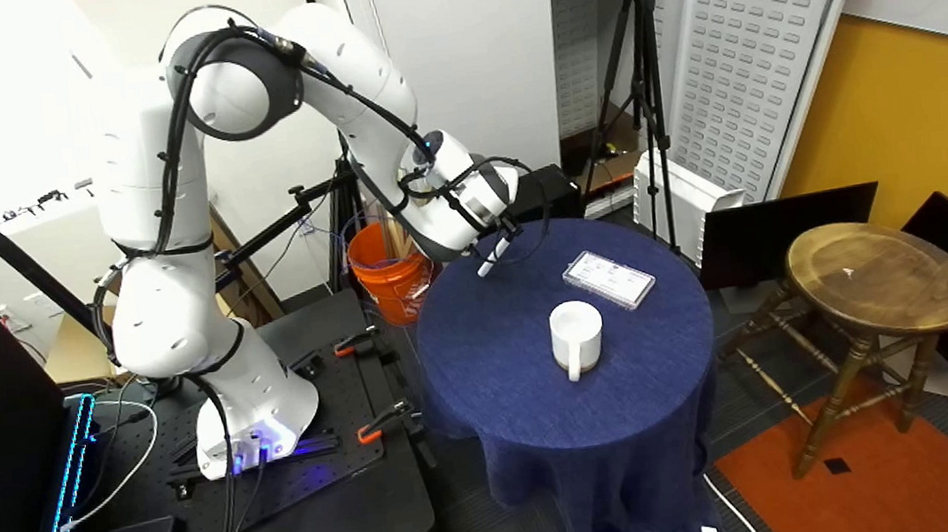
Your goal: Move marker from the mug to the table
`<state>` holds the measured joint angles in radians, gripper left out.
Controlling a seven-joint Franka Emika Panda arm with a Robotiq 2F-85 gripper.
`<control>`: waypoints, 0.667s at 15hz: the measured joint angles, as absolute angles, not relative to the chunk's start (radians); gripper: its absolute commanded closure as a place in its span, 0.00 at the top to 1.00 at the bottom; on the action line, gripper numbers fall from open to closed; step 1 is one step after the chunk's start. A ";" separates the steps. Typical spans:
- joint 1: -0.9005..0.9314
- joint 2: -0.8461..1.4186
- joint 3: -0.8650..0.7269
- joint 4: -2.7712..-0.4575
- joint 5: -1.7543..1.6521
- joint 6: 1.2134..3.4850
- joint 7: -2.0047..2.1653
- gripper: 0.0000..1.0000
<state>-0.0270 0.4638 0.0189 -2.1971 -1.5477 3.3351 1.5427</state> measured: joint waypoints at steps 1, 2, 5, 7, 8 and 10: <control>-0.023 0.471 0.024 -2.209 -1.549 3.331 1.534 0.69; -0.020 0.476 0.030 -2.219 -1.549 3.328 1.527 0.78; -0.019 0.479 0.043 -2.237 -1.548 3.322 1.511 0.99; -0.019 0.479 0.046 -2.239 -1.546 3.319 1.509 1.00; -0.019 0.478 0.046 -2.239 -1.540 3.315 1.509 1.00; -0.019 0.474 0.048 -2.240 -1.513 3.297 1.509 1.00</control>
